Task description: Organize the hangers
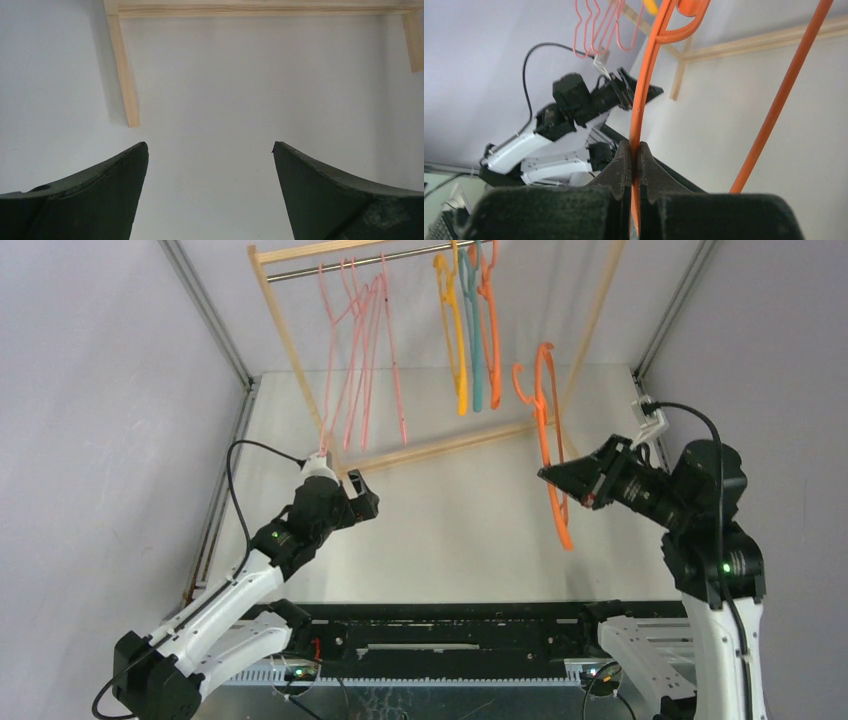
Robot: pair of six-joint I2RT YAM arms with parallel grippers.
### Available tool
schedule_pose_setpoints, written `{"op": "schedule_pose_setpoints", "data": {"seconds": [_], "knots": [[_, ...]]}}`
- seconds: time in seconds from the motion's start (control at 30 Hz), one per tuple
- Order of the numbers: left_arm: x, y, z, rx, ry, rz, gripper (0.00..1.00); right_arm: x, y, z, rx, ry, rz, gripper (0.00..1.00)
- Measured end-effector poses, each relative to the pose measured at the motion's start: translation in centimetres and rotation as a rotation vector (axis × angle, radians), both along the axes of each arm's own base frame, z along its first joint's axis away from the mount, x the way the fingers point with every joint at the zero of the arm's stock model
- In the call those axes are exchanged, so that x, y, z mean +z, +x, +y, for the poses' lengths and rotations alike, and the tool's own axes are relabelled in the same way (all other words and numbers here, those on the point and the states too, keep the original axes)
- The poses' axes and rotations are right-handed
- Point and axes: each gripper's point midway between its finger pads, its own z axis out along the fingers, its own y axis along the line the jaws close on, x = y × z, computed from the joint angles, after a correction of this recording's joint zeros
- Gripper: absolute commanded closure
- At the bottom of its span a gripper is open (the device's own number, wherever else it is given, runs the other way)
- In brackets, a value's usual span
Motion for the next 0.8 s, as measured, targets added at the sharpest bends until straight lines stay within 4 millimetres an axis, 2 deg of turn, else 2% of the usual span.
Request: {"op": "schedule_pose_setpoints", "data": {"seconds": [0.1, 0.33, 0.5, 0.63, 0.8], "knots": [[0.0, 0.1, -0.1, -0.004, -0.004, -0.002, 0.01, 0.7, 2.5, 0.5, 0.003, 0.043, 0.016, 1.00], [0.1, 0.1, -0.1, -0.006, -0.002, -0.003, 0.00, 2.5, 10.4, 1.4, 0.012, 0.150, 0.024, 1.00], [0.1, 0.1, -0.1, -0.008, 0.000, -0.004, 0.01, 3.3, 15.7, 1.0, -0.003, 0.192, 0.013, 1.00], [0.1, 0.1, -0.1, -0.009, 0.002, -0.005, 0.00, 4.8, 18.3, 0.2, -0.018, 0.216, -0.031, 1.00], [0.0, 0.1, -0.1, -0.010, 0.005, -0.003, 0.01, 7.3, 20.2, -0.2, -0.012, 0.234, -0.100, 1.00]]}}
